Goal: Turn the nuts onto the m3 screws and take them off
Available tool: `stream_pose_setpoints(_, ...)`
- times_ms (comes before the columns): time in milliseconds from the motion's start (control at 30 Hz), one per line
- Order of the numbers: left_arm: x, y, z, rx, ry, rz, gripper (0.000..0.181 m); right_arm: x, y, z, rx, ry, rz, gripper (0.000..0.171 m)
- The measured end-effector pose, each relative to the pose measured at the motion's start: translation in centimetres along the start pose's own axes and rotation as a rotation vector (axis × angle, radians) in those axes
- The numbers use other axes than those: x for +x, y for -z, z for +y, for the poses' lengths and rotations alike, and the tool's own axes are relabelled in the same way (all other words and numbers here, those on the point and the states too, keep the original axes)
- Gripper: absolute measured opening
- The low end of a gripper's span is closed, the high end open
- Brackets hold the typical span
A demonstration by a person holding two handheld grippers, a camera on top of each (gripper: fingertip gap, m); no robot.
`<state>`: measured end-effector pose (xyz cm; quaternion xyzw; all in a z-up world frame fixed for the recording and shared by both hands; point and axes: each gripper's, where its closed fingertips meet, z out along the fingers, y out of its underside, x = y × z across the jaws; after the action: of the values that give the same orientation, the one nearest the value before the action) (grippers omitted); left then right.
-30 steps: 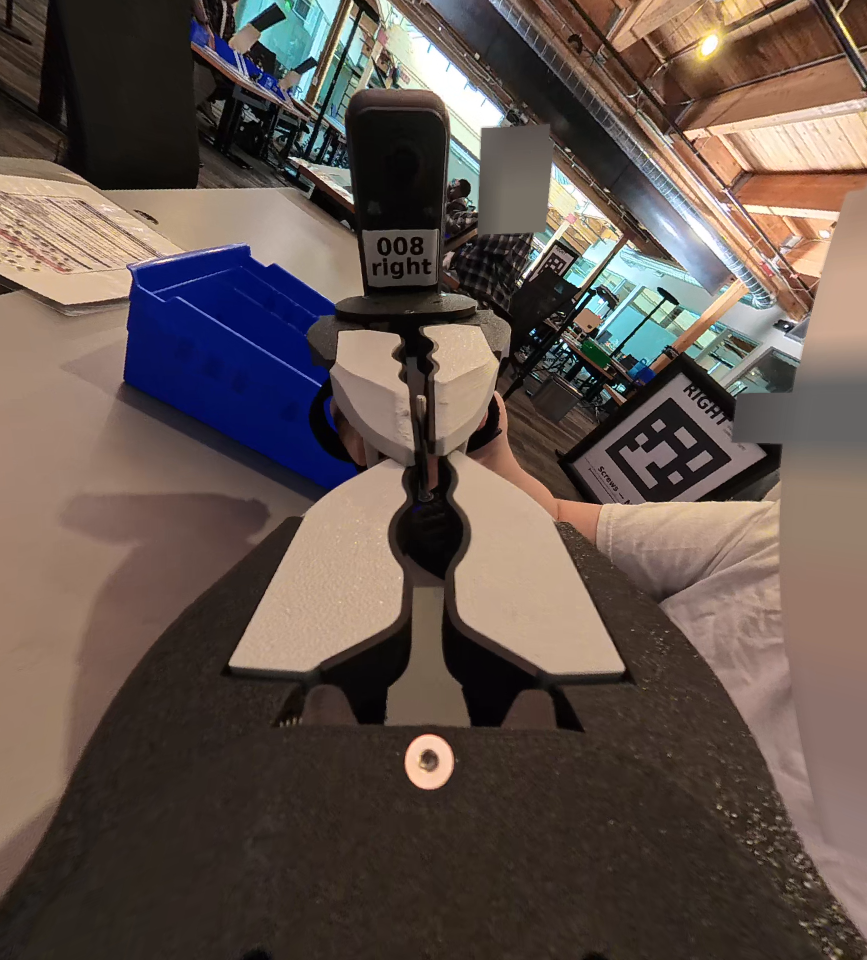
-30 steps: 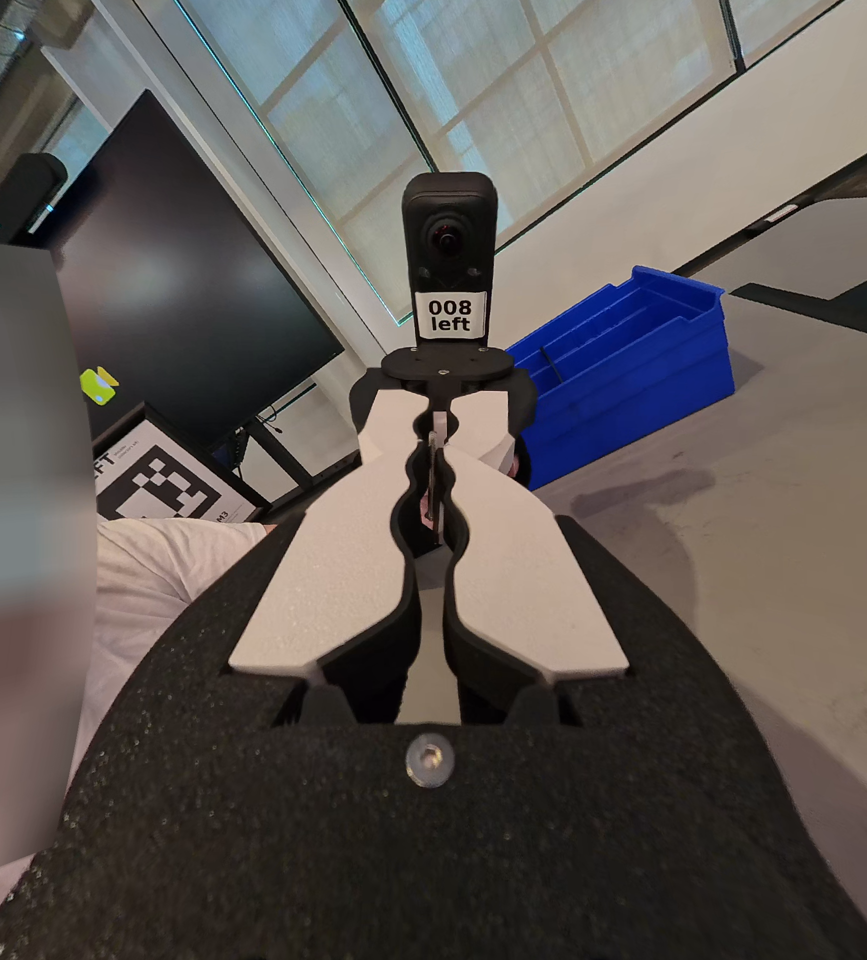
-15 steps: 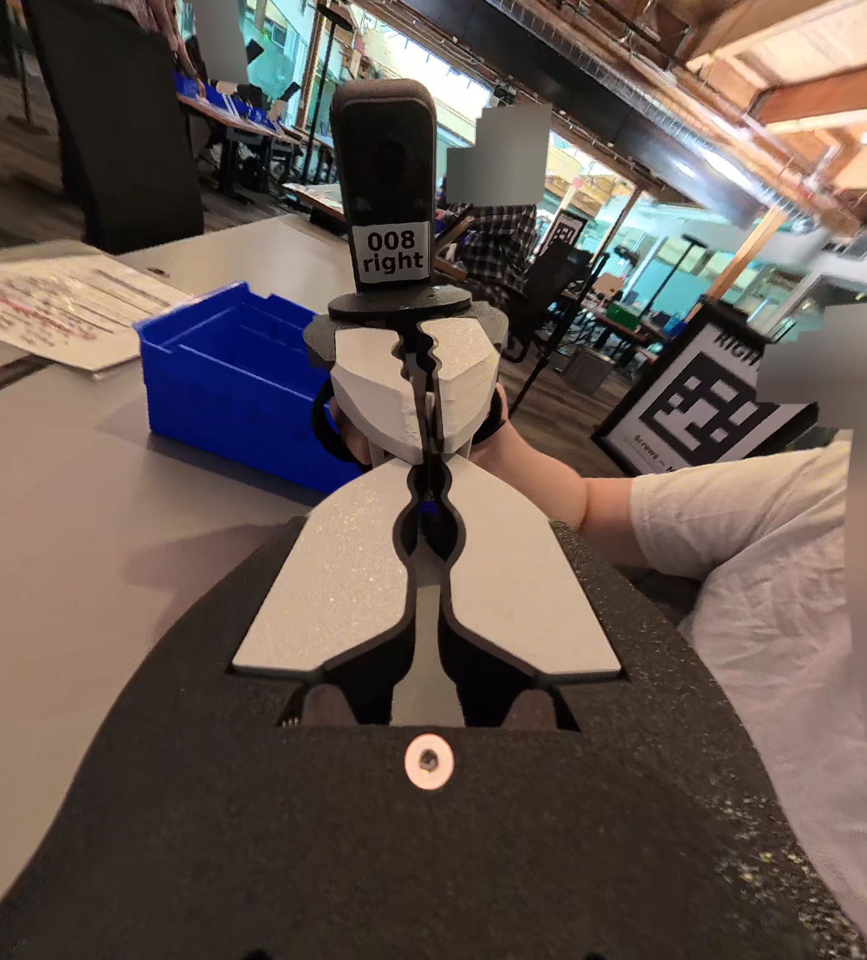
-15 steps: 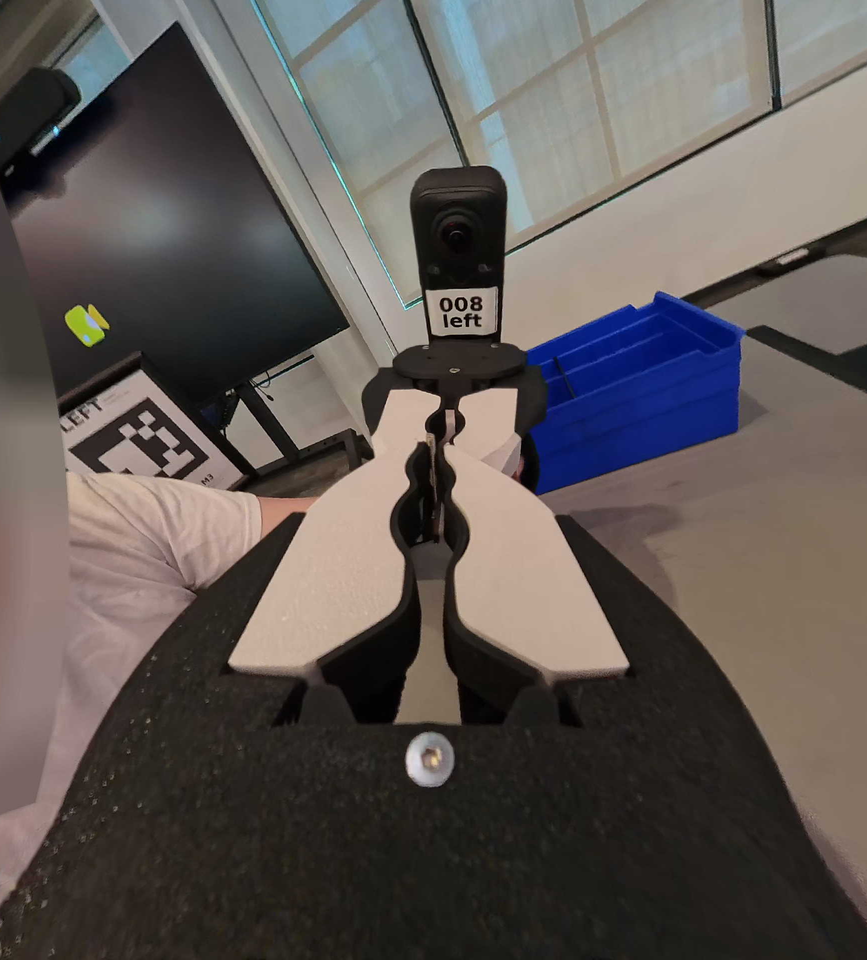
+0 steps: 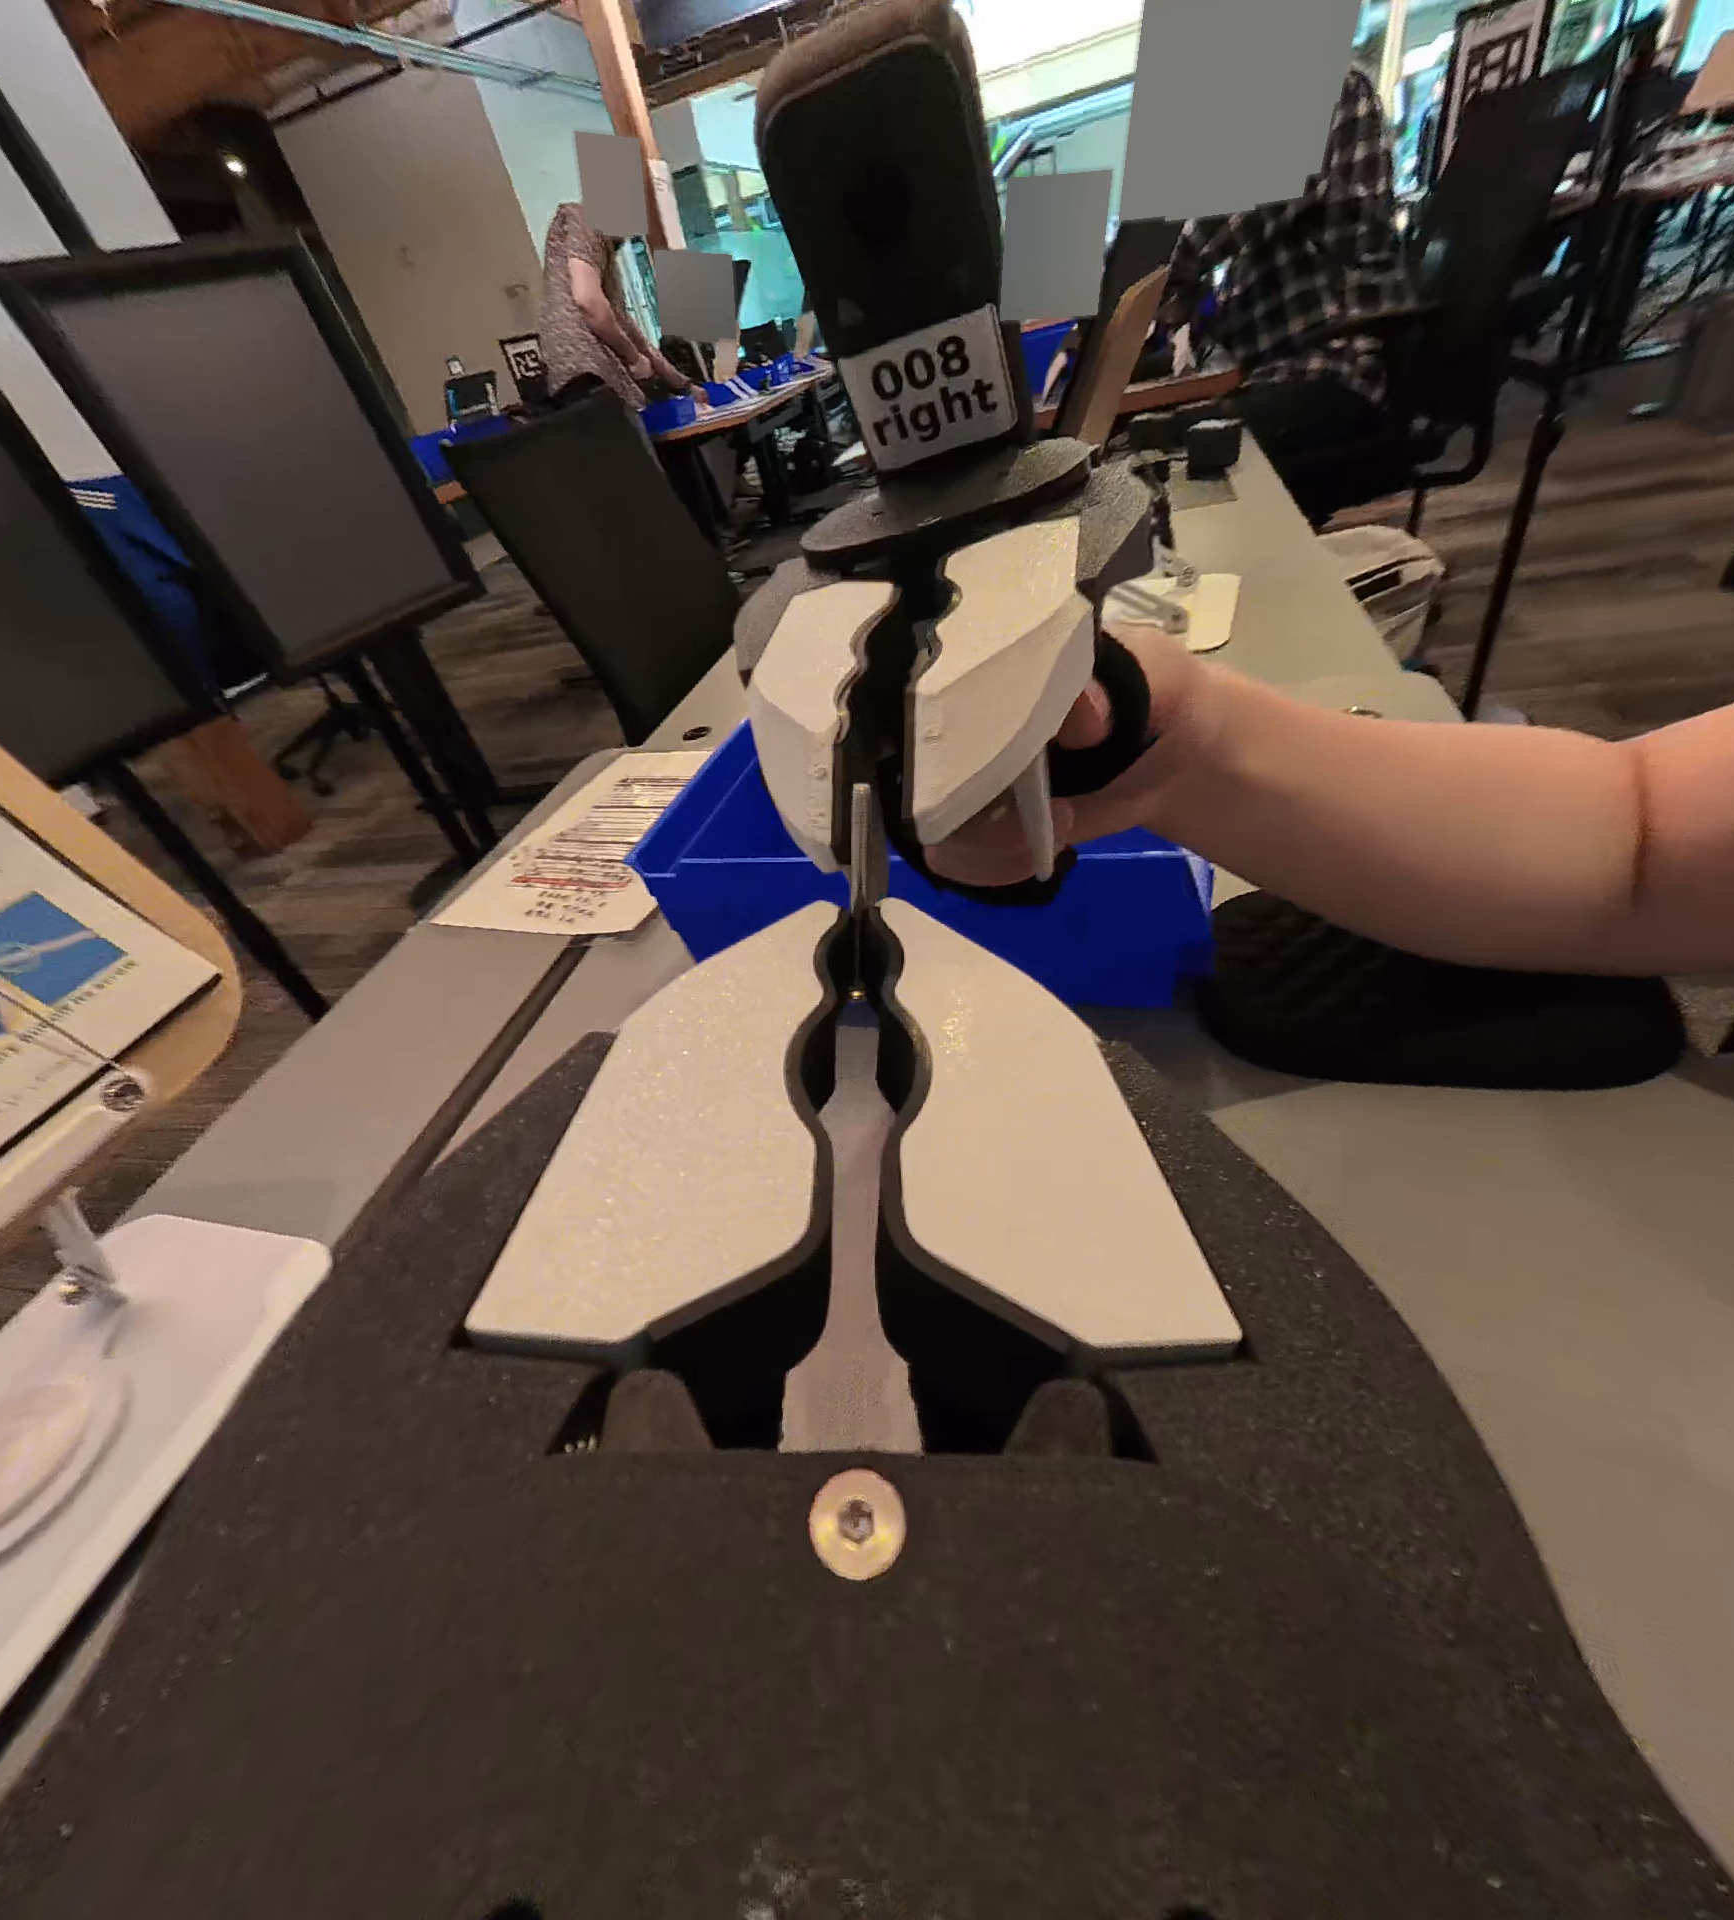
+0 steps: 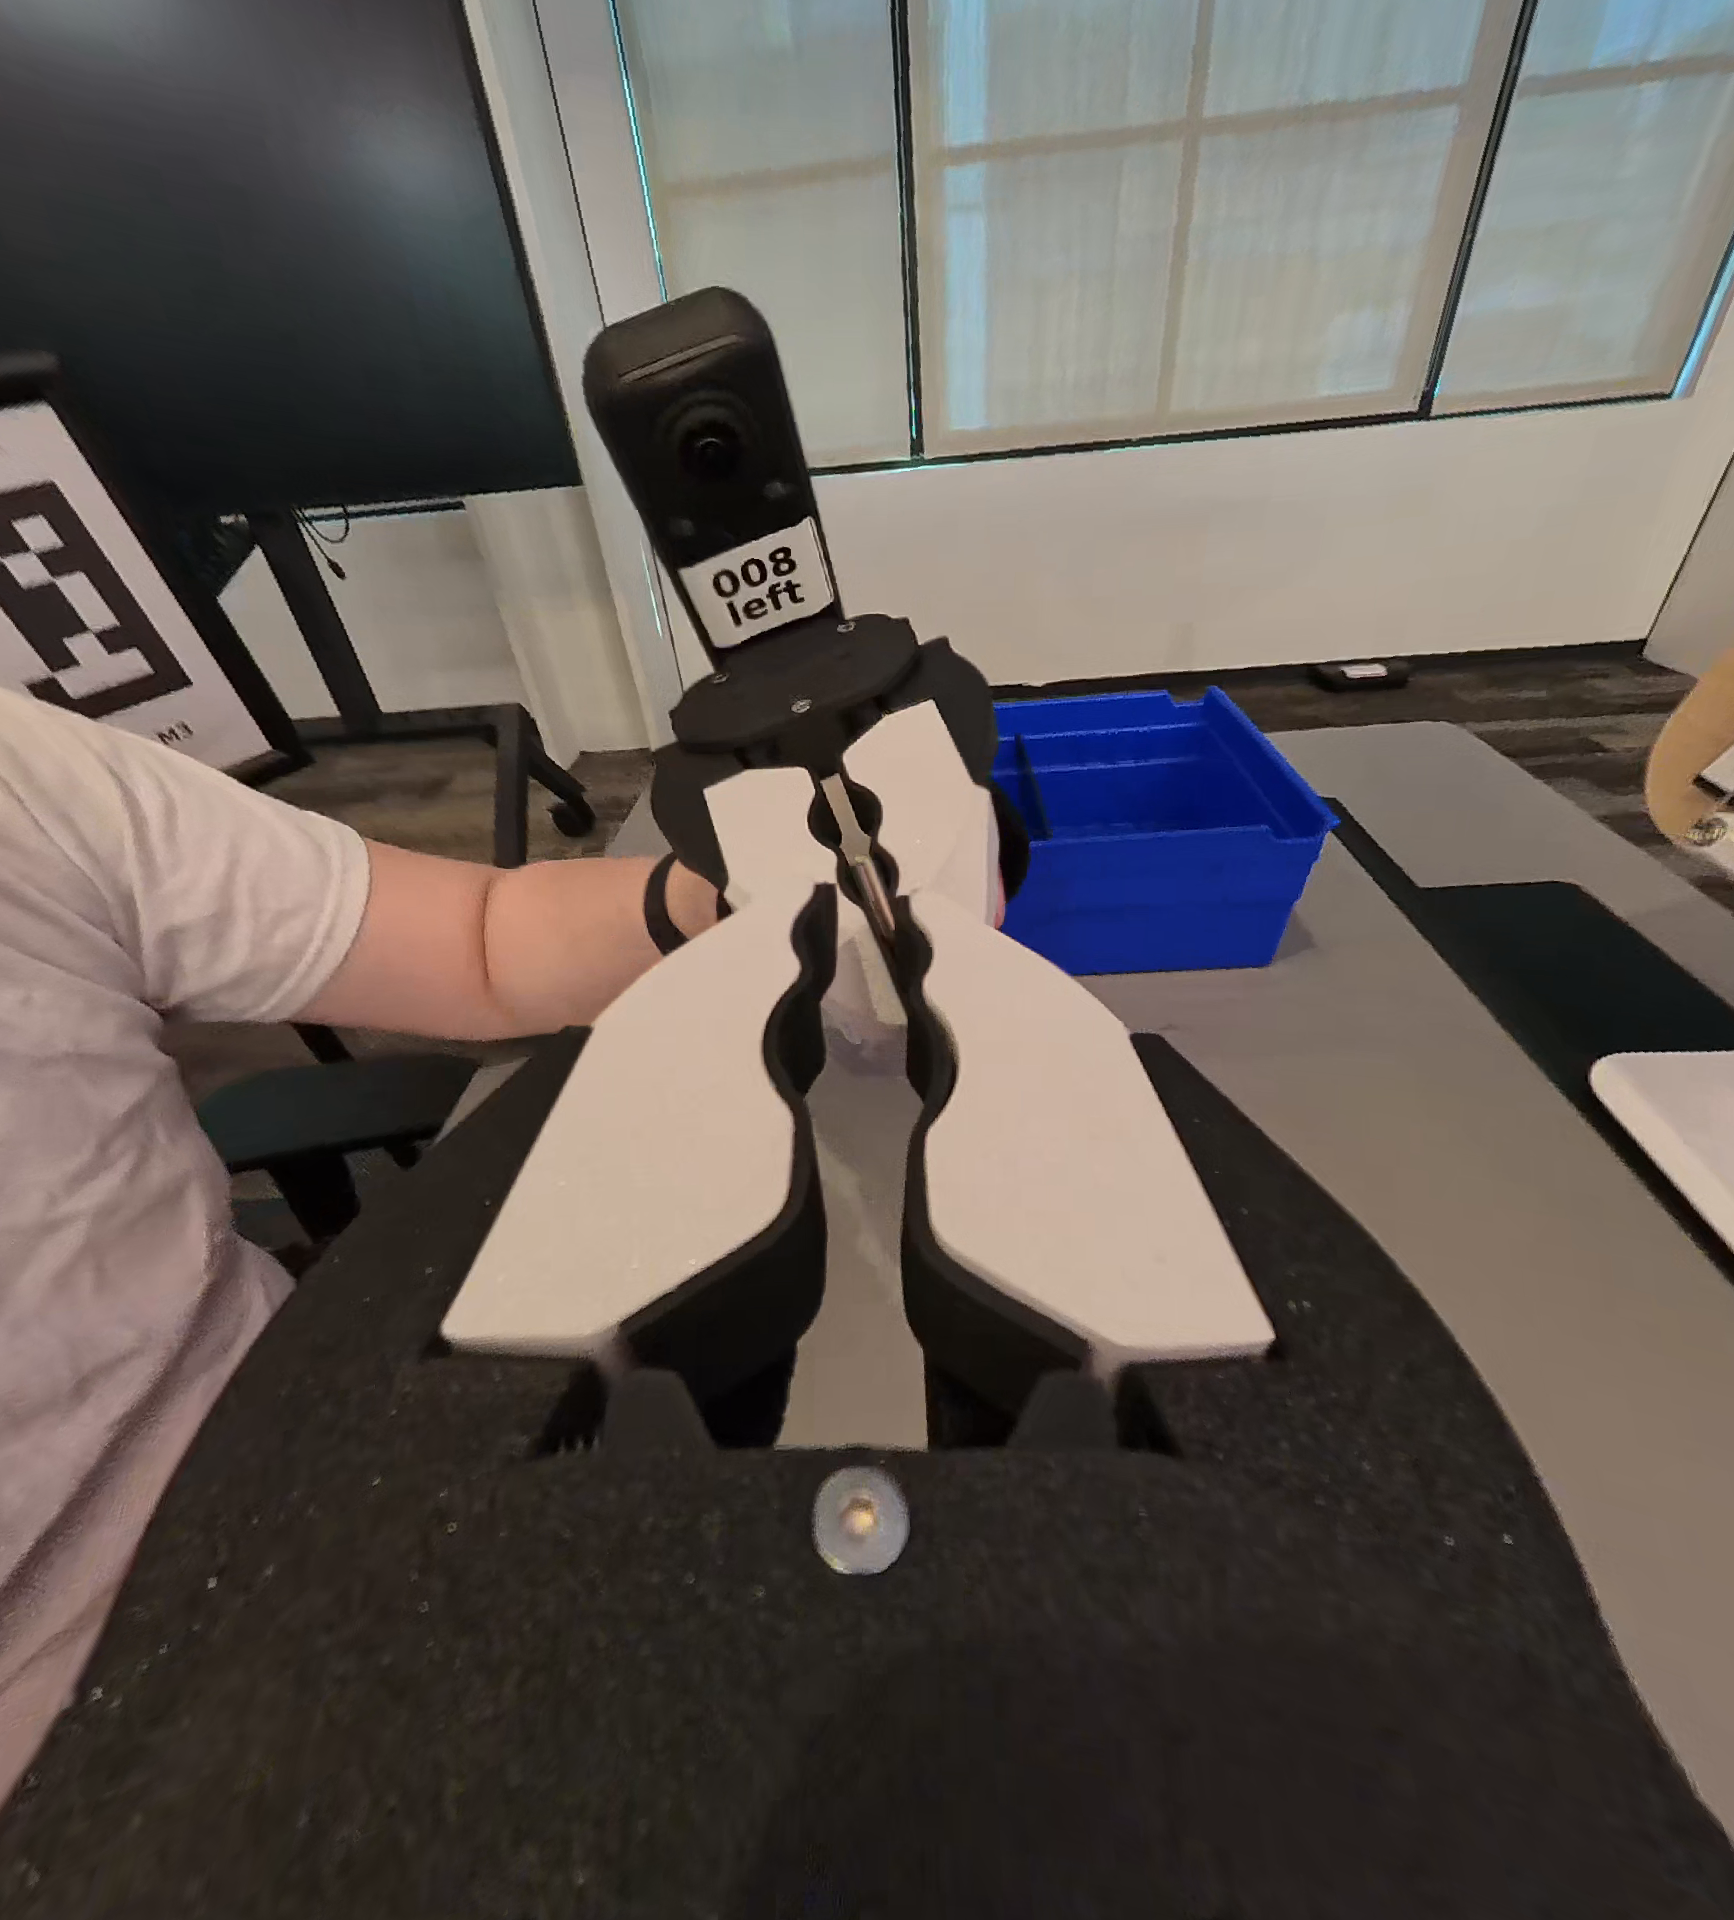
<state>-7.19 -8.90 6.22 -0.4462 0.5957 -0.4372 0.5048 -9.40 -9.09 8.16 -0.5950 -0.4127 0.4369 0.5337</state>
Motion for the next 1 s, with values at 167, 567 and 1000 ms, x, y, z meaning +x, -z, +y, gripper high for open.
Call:
stream_pose_setpoints(167,0.29,-0.16,0.13,-0.027,-0.05,-0.015,0.001,-0.14,-0.18,0.03,-0.009,0.042,0.015,0.005)
stream_pose_setpoints(567,0.48,-0.42,0.71,-0.057,-0.043,-0.005,0.004,0.23,0.01,0.6,-0.063,0.087,0.051,0.003)
stream_pose_setpoints(1000,0.25,-0.27,0.65,-0.043,0.0,0.007,0.005,0.43,0.28,0.7,-0.085,0.096,0.067,0.003)
